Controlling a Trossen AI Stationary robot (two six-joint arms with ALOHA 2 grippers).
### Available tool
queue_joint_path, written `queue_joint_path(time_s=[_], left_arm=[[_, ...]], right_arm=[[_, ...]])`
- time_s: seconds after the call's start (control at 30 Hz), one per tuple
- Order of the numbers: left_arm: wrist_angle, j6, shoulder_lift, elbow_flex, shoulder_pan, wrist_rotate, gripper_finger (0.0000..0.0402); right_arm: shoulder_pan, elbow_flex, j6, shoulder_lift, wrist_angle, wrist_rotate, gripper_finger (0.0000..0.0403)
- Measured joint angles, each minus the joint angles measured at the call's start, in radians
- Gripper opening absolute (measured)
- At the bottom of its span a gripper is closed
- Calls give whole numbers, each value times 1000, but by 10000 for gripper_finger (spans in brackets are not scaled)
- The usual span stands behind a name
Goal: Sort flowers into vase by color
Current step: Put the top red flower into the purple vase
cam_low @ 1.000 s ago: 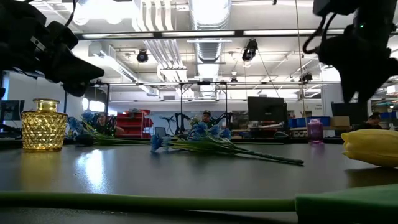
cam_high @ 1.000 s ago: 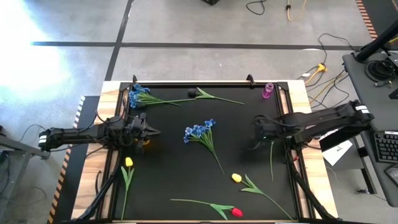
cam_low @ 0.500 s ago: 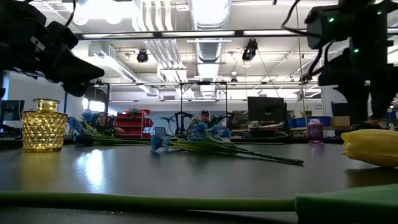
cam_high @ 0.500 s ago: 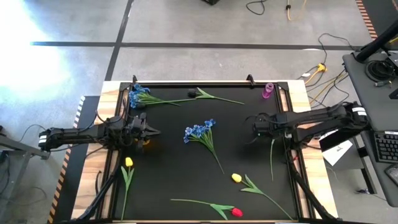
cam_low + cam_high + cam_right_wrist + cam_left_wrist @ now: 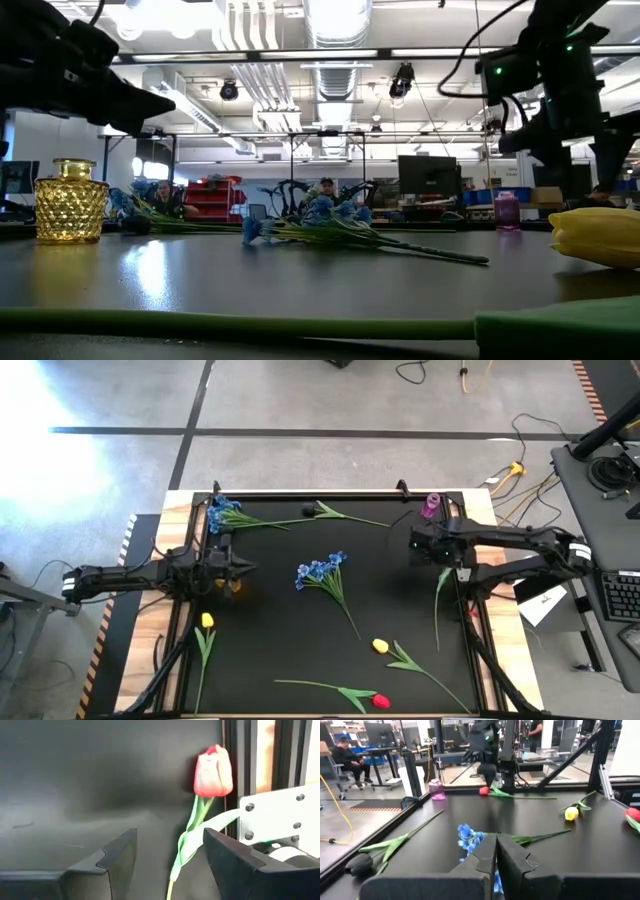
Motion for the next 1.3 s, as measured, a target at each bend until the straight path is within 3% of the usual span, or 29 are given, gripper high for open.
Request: queue_joint_path(time_s=[0.13,0.23,0.5,0.57,0.63,0.7,0.83,1.0,1.17,1.3], left_arm=[[23,-8,1,0,0,-1,0],[81,-107,0,0,0,-1,0],[558,-475,-1,0,0,-88,0],[672,-547,-1,0,0,-149,0],[720,-620,-2,0,2,-205,0],[732,-641,-4,4,1,-199,0],[604,-629,8,82,1,-113,0],[229,-566,43,270,1,-91,0],[-186,-559,130,478,1,-246,0],[-270,-546,203,585,1,-350,0]], right_arm=[[-125,1,-97,61,-5,-97,219],[-218,2,-155,129,-11,-148,219],[-354,2,-292,345,-27,-214,218],[-369,1,-324,392,-27,-219,213],[-376,-3,-377,434,-10,-212,198],[-377,-5,-416,470,13,-191,175],[-375,-3,-455,507,45,-198,108],[-365,14,-469,458,88,-181,23],[-343,34,-473,322,146,-172,14],[-327,68,-454,170,231,-176,13]])
